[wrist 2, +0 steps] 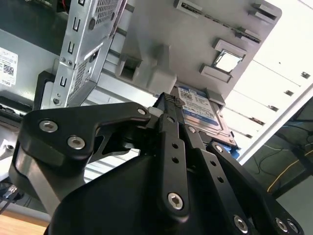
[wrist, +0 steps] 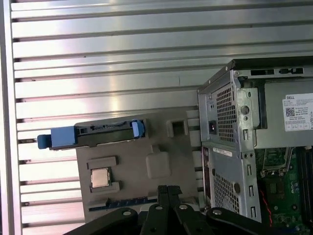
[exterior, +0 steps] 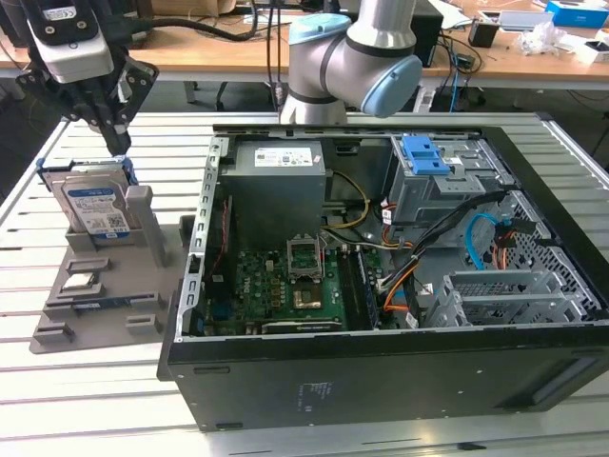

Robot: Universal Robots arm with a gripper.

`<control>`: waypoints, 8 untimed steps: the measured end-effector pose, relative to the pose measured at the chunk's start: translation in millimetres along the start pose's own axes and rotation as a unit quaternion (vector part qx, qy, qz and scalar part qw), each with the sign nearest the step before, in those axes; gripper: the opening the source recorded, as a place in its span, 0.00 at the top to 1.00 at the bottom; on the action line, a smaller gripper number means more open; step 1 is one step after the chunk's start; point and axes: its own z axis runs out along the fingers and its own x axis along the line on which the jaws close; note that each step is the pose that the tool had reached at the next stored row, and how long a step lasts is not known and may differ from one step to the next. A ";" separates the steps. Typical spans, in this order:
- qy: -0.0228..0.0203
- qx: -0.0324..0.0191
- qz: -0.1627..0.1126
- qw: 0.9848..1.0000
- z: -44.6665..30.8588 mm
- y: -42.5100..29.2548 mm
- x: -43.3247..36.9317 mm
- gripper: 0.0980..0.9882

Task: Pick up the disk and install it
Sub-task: 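Reach for the disk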

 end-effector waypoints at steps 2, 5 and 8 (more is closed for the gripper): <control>0.000 0.000 0.000 1.000 -0.2 -0.5 6.9 0.99; 0.000 0.000 0.000 1.000 -0.3 -0.9 12.0 0.99; 0.000 0.000 0.000 1.000 -0.5 -1.4 19.0 0.99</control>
